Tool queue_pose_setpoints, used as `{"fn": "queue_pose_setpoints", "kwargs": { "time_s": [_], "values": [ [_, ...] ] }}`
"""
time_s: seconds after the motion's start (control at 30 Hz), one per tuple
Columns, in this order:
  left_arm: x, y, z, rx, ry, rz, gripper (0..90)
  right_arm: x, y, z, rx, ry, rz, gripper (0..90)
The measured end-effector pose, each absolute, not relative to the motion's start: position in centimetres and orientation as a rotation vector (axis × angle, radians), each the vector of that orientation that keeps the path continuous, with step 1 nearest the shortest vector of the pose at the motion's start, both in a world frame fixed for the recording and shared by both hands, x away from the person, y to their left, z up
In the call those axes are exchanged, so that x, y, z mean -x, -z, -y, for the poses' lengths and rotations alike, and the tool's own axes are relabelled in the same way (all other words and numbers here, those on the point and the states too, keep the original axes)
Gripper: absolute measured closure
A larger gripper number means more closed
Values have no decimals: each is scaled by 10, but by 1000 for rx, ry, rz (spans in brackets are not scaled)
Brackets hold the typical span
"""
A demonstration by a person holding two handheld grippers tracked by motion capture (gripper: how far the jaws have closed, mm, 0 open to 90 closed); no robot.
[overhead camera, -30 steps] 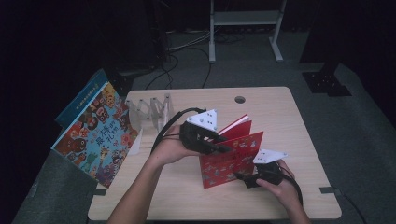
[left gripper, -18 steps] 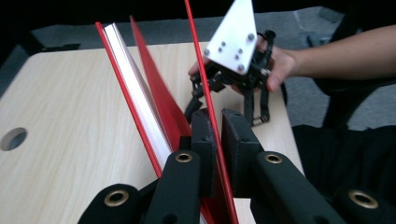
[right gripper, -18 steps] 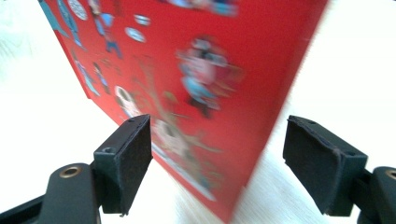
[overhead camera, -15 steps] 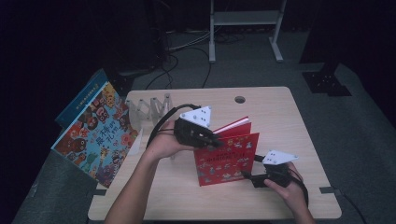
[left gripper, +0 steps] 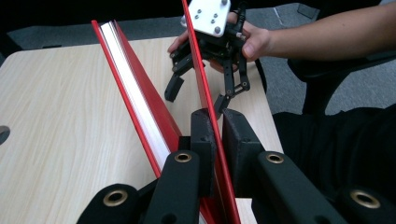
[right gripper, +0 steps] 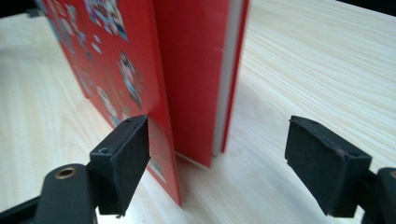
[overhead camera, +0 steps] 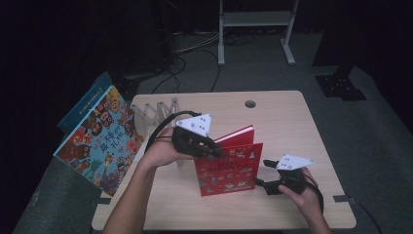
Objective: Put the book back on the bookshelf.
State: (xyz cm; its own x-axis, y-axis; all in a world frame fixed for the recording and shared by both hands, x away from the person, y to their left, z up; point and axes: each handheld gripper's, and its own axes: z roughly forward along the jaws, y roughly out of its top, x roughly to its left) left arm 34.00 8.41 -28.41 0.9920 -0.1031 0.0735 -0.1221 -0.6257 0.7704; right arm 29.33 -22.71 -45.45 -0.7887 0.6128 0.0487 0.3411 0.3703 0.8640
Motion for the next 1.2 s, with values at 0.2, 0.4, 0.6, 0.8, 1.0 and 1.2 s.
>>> {"fn": "queue_pose_setpoints", "kwargs": {
  "time_s": [0.2, 0.4, 0.6, 0.8, 1.0, 1.2],
  "values": [
    [-335, 284, -81, -2251, -5, 196, 805, -296, 449, 211, -750, -1467, -2391, 212],
    [-332, 284, -79, -2251, 6, 221, 789, -299, 445, 201, -694, -1538, -2412, 232],
    [-331, 284, -79, -2247, 17, 226, 775, -298, 446, 193, -667, -1531, -2438, 258],
    [-331, 284, -79, -2250, 16, 222, 747, -297, 444, 194, -681, -1519, -2437, 267],
    [-331, 284, -80, -2253, 27, 211, 698, -296, 445, 192, -680, -1496, -2452, 299],
    [-330, 283, -78, -2258, 27, 201, 641, -294, 448, 190, -695, -1462, -2451, 312]
  ]
}}
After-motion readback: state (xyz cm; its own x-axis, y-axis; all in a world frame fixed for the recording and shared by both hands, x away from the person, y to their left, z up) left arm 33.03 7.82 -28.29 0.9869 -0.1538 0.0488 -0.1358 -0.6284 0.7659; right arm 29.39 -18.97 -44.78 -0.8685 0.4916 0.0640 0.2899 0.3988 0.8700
